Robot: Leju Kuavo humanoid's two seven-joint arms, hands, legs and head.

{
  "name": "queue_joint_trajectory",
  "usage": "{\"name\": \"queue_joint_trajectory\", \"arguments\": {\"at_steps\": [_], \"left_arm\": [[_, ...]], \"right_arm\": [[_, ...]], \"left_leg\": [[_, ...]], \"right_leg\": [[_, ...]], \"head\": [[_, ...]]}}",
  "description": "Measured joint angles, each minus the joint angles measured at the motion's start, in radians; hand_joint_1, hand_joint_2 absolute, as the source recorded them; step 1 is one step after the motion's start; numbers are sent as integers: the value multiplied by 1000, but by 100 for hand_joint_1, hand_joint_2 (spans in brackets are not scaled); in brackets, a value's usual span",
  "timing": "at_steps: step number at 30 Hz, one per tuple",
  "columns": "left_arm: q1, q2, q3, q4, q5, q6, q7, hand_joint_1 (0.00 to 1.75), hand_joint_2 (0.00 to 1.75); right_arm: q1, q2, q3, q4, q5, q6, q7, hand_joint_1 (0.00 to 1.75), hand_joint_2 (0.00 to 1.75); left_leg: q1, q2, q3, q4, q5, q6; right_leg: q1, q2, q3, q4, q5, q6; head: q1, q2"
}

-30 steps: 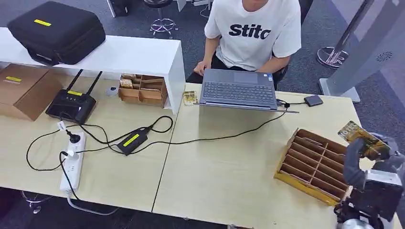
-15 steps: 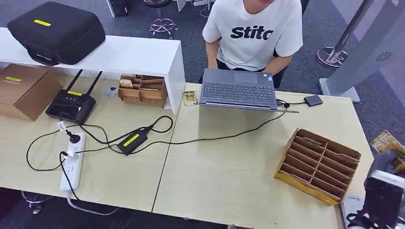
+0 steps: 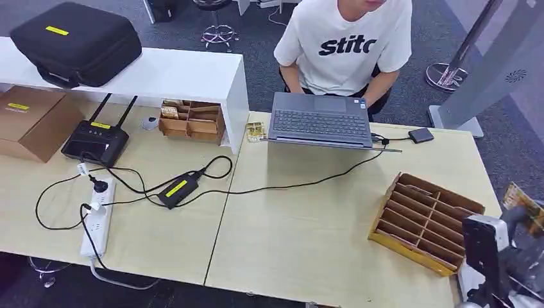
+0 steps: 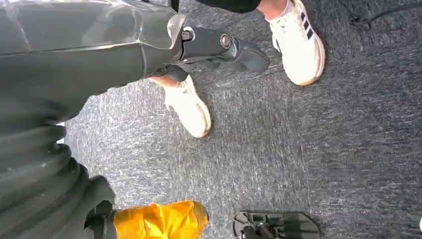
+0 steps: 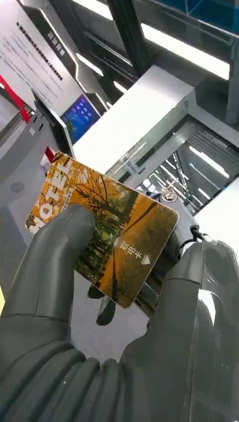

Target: Pass the card to the sensor for recognition and then transmit it.

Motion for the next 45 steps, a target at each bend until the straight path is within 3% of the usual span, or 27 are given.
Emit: {"name": "queue_joint_trajectory", "arguments": {"at_steps": [6,10,13,18,34,45], "left_arm": [[0,0,5,0,-3,0,3,0,175],[0,0,14,0,-1,1,5,0,175],[1,0,29,0,2,2,6,0,175],[2,1,44,0,5,5,6,0,175],[2,4,64,0,-3,-3,4,0,175],[2,5,64,0,-6,-4,6,0,175]], "right_arm": [[0,-8,-2,14,56,11,45,175,175],[0,-26,-2,29,100,105,131,175,175],[1,-51,0,45,63,210,206,175,175],[1,-91,3,71,8,281,269,175,175],[-2,-199,-19,147,-78,342,325,175,175],[-6,-222,-29,186,-78,343,324,175,175]], "left_leg": [[0,0,0,0,0,0],[0,0,0,0,0,0],[0,0,0,0,0,0],[0,0,0,0,0,0],[0,0,0,0,0,0],[0,0,0,0,0,0]], "right_leg": [[0,0,0,0,0,0],[0,0,0,0,0,0],[0,0,0,0,0,0],[0,0,0,0,0,0],[0,0,0,0,0,0],[0,0,0,0,0,0]], "head": [[0,0],[0,0],[0,0],[0,0],[0,0],[0,0]]}}
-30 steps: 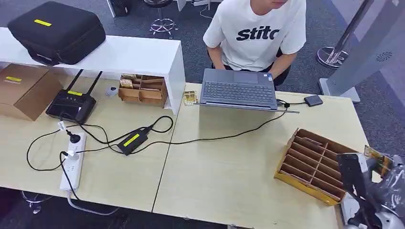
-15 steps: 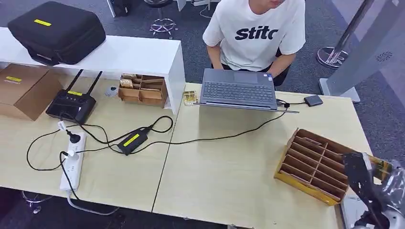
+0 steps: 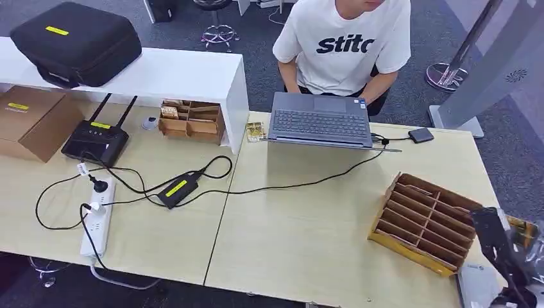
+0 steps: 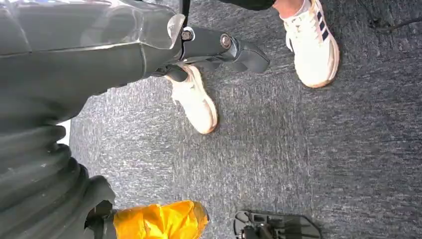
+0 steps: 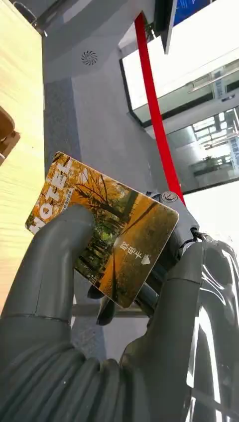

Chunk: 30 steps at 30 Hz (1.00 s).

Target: Pass the card to the sensor for recognition and then transmit it.

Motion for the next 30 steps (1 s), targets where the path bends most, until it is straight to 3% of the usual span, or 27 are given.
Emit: {"name": "queue_joint_trajectory", "arguments": {"at_steps": [3,11,18,30], "left_arm": [[-2,0,0,0,-17,-10,7,0,175],[-17,1,0,0,-57,-31,35,0,175],[-35,1,-5,0,-75,-42,47,0,175],[-38,0,-11,0,-81,-44,50,0,175]], "right_arm": [[-28,-21,-10,47,-20,23,-3,175,175],[-191,-127,-55,418,-35,76,-68,175,175],[-275,-154,-63,688,-25,111,-67,175,175],[-367,-187,-77,893,-19,136,-77,175,175]], "left_leg": [[0,0,0,0,0,0],[-1,0,0,1,1,2],[0,0,0,1,1,2],[0,1,1,1,1,2]], "right_leg": [[0,0,0,0,0,0],[-1,0,0,-1,3,3],[0,0,0,0,2,3],[0,1,2,-1,3,3]], "head": [[0,0],[0,0],[0,0],[0,0]]}}
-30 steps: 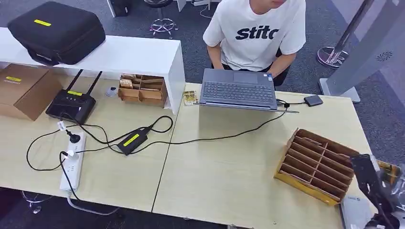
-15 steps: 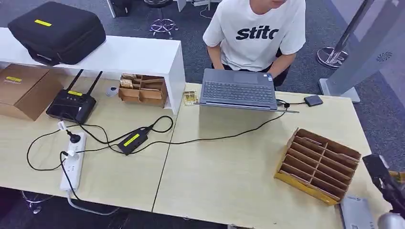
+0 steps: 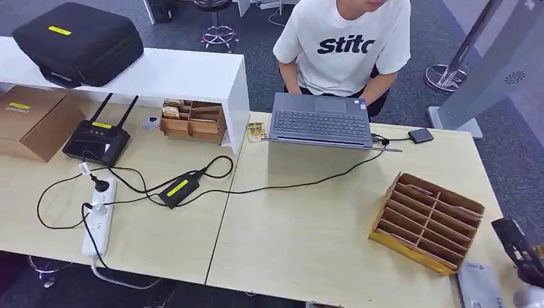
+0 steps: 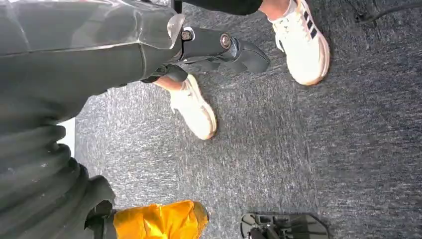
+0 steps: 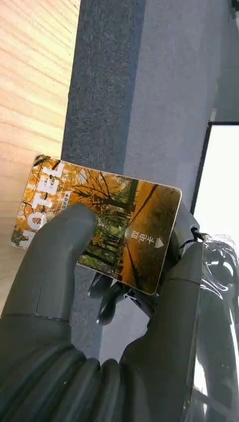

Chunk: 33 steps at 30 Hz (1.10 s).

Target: Pass the card to the sensor for recognition and then transmit it.

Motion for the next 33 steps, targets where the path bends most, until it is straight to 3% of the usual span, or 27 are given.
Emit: {"name": "queue_joint_trajectory", "arguments": {"at_steps": [7,16,21,28,33], "left_arm": [[0,0,0,0,4,2,-4,0,175],[4,0,1,0,20,15,-18,0,175],[12,0,6,0,39,28,-39,0,175],[33,0,27,0,55,39,-60,0,175],[38,0,34,0,58,41,-65,0,175]], "right_arm": [[-9,-4,0,17,2,-7,-13,175,175],[43,33,-16,-101,-22,-144,-82,175,175],[100,85,-34,-289,-81,-227,-156,175,175],[192,148,-31,-585,-96,-222,-180,175,175],[232,155,-26,-723,-81,-200,-161,175,175]], "left_leg": [[0,0,0,1,0,0],[0,-1,-1,1,0,0],[0,-1,-2,0,0,0],[0,-1,-3,0,0,0],[0,-1,-4,0,0,0]], "right_leg": [[0,0,1,0,1,1],[0,-1,0,1,1,1],[0,-1,-2,1,0,0],[0,-1,-3,2,-1,0],[0,-1,-3,1,-1,0]], "head": [[0,0],[0,0],[0,0],[0,0],[0,0]]}}
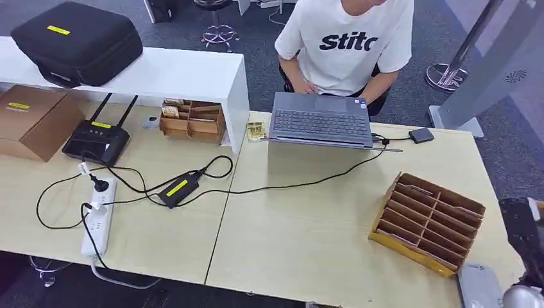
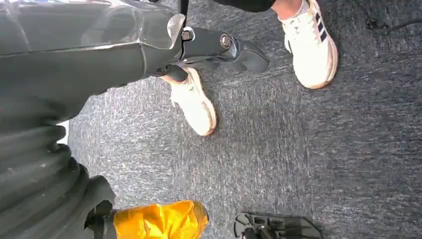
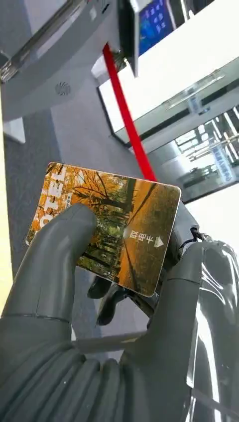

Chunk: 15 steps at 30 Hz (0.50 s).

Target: Pass the card to the sensor for recognition and then transmit it.

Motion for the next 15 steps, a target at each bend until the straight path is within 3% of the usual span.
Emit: {"name": "queue_joint_trajectory", "arguments": {"at_steps": [2,4,8,13,15], "left_arm": [[0,0,3,0,1,0,0,0,175],[0,1,10,0,4,0,-4,0,175],[6,10,18,0,6,-6,-13,0,175],[14,15,19,0,6,-10,-14,0,175],[16,16,19,0,5,-13,-15,0,175]], "right_arm": [[7,0,3,-29,16,20,0,175,175],[11,-23,14,-51,19,85,-3,175,175],[11,-130,38,-78,-20,224,-48,175,175],[12,-198,52,-90,-30,248,-61,175,175],[15,-222,60,-92,-68,290,-100,175,175]], "left_leg": [[0,0,0,0,0,0],[0,0,0,0,0,0],[-1,0,0,0,0,0],[-1,0,0,0,0,0],[-1,0,0,0,0,0]], "right_leg": [[0,0,0,0,0,0],[-1,0,0,0,0,0],[-1,0,0,0,0,0],[-1,0,-1,0,0,0],[-1,0,-1,0,0,0]], "head": [[0,0],[-1,0],[0,0],[0,0],[0,0]]}}
